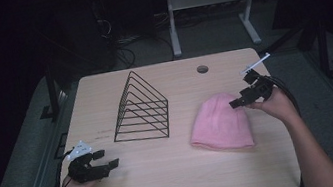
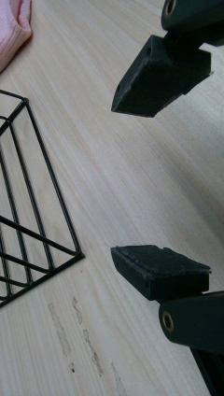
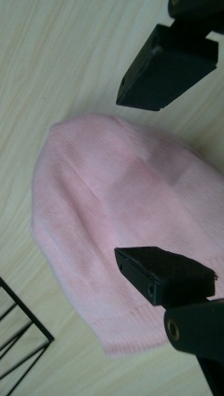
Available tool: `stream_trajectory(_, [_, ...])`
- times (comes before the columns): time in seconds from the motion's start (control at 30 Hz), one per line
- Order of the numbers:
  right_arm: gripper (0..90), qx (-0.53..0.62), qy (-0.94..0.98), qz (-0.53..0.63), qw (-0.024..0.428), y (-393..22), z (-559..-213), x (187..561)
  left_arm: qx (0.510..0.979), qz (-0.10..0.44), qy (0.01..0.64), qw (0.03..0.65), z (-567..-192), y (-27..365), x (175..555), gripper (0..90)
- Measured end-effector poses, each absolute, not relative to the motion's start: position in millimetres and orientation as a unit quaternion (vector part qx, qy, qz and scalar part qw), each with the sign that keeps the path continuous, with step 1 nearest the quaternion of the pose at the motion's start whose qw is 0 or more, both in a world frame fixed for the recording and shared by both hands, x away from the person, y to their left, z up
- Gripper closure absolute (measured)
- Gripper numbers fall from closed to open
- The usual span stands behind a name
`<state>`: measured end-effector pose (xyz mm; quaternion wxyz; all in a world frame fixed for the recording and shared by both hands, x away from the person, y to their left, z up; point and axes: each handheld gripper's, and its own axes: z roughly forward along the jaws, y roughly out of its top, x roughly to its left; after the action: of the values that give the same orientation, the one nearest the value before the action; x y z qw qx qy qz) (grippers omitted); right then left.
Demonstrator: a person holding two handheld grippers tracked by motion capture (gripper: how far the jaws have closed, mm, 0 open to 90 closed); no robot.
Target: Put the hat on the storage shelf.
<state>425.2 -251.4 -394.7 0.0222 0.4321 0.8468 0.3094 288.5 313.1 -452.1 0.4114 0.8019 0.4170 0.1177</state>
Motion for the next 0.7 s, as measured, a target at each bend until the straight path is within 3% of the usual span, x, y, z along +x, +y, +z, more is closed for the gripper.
stream_trajectory(0.7, [32.5, 0.461, 0.839, 0.289, -0.014, -243.4, -422.8, 462.4, 0.801, 0.112, 0.418, 0.413, -453.9, 314.8, 289.5, 25.4])
